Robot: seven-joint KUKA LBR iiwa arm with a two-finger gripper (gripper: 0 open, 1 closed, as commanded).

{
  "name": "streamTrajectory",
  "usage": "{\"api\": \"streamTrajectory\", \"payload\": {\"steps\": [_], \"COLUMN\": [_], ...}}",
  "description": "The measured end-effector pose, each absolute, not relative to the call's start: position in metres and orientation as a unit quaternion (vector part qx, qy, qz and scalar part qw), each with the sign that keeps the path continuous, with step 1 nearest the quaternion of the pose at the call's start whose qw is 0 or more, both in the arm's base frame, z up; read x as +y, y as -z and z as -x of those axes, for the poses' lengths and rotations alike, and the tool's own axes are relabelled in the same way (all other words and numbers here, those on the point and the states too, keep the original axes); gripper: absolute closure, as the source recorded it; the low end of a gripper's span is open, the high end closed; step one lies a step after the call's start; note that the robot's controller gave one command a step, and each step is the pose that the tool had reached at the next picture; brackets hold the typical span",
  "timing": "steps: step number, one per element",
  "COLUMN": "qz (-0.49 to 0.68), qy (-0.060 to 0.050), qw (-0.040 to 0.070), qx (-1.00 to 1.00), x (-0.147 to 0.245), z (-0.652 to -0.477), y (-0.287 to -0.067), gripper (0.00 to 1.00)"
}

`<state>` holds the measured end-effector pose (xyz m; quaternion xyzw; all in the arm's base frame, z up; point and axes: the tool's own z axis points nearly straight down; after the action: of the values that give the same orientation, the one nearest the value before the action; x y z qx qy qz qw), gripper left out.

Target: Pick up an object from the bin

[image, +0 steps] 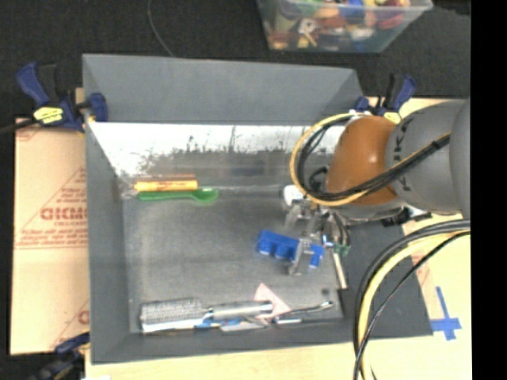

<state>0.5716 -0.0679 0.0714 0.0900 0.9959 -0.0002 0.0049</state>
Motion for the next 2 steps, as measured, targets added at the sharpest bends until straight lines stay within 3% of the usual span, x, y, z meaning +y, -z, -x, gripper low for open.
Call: {"api": "streamTrajectory", "payload": {"steps": [1,2], "qz": [-0.068,-0.084], "qy": [0.002,0.000], "qw": [0.005,0.006], "qx": [0.998,0.996], "x": [-0.0671,-0.0680], "z": [-0.5713,-0.5724], "y": [-0.0722,-0.0722], "gripper": [0.00,1.00]}}
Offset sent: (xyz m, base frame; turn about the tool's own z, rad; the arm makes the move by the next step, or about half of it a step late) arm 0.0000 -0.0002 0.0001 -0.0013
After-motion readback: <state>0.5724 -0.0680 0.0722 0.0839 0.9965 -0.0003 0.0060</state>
